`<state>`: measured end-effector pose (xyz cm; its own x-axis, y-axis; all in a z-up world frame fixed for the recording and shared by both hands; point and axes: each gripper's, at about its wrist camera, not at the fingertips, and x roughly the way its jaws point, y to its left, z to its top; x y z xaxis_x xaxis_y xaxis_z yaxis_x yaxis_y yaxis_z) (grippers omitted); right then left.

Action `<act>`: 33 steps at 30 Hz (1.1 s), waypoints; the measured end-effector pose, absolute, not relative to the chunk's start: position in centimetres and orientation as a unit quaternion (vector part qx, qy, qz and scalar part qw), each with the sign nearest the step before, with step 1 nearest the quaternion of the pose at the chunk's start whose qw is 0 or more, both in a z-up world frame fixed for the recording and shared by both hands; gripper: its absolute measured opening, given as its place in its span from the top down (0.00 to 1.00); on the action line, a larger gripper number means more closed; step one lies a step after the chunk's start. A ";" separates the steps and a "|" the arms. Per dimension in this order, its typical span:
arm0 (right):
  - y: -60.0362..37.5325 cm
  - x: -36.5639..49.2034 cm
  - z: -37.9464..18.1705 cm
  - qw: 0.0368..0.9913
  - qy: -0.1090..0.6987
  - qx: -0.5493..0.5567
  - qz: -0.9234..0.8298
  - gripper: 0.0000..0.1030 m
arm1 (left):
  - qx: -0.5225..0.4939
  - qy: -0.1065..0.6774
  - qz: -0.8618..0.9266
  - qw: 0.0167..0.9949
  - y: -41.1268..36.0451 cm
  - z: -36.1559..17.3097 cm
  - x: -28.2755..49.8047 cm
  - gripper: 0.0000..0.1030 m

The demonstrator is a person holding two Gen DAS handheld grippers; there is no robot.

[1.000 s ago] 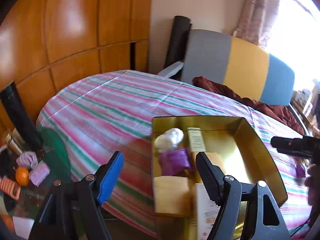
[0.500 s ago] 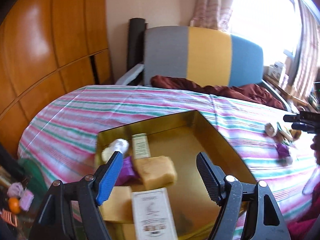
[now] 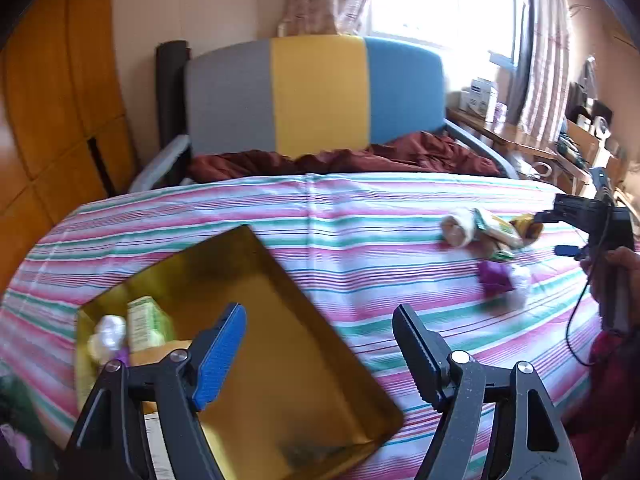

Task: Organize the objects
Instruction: 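Move both grippers back over the pile of items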

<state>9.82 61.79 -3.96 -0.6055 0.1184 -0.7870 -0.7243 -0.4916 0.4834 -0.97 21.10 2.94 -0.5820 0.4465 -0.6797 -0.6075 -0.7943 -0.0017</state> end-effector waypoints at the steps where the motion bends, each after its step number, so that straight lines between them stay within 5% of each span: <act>1: 61.9 9.8 -4.0 0.263 0.434 -0.353 0.786 0.19 | -0.348 0.119 0.877 0.310 22.3 2.8 -0.7 0.26; 25: 61.8 10.2 -4.2 0.220 0.475 -0.361 0.772 0.19 | -0.441 0.198 0.748 0.455 44.6 -3.7 -0.3 0.39; 33: 61.9 10.2 -4.3 0.216 0.480 -0.362 0.769 0.19 | -0.466 0.210 0.731 0.451 46.8 -6.7 -1.2 0.62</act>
<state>10.15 61.94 -4.35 -0.6454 -0.0153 -0.7637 -0.6793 -0.4457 0.5830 -1.15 46.78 -6.75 -0.1582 0.4645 -0.8713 -0.8559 -0.5045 -0.1136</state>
